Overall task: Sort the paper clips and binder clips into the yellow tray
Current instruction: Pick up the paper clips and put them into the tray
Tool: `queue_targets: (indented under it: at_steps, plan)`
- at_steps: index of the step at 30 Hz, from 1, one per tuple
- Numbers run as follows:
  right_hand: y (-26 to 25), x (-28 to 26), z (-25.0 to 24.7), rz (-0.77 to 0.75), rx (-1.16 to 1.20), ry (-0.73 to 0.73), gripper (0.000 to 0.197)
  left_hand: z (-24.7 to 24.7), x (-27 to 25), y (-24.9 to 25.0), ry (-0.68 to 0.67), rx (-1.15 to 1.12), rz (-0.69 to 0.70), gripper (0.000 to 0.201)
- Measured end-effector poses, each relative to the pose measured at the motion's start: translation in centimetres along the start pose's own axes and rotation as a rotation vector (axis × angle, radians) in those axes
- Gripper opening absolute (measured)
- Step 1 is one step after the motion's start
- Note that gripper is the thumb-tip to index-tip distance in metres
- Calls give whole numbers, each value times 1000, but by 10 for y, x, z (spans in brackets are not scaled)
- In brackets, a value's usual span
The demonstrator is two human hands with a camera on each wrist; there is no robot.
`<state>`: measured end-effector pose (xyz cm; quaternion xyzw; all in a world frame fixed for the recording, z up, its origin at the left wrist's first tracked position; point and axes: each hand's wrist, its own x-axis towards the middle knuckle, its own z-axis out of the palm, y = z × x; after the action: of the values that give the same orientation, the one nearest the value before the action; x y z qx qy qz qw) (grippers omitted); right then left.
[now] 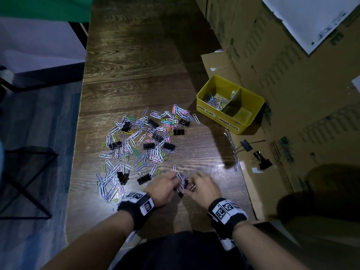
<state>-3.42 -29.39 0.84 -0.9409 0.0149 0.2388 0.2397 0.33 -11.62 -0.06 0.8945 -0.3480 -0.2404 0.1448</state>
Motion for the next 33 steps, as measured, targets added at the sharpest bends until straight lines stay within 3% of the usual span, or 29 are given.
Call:
queue_targets:
  at_steps: [3, 6, 9, 14, 19, 23, 28, 33]
  plan:
    - [3, -3, 1, 177, -185, 23, 86, -12, 9, -1, 42, 86, -87, 53]
    - [-7, 0, 8, 142, -202, 10, 85, -11, 11, 0, -73, 176, -134, 78]
    - [-20, 7, 6, 8, -192, 6, 67, -3, 15, 1, -105, 237, -140, 69]
    - [-25, 18, 3, -65, -115, -74, 44, 3, 16, 2, -45, 178, -75, 32]
    - [-13, 22, 3, -103, -14, -58, 32, 6, 11, -13, 97, 80, 39, 39]
    - [-9, 26, 1, -49, 71, -76, 26, 6, 9, -16, 203, 108, 104, 30]
    - [0, 32, -5, 16, 257, -14, 22, 0, 13, -20, 168, -82, -65, 25]
    - [13, 44, -12, 130, 495, -12, 23, -18, 19, -18, 219, -286, -246, 23]
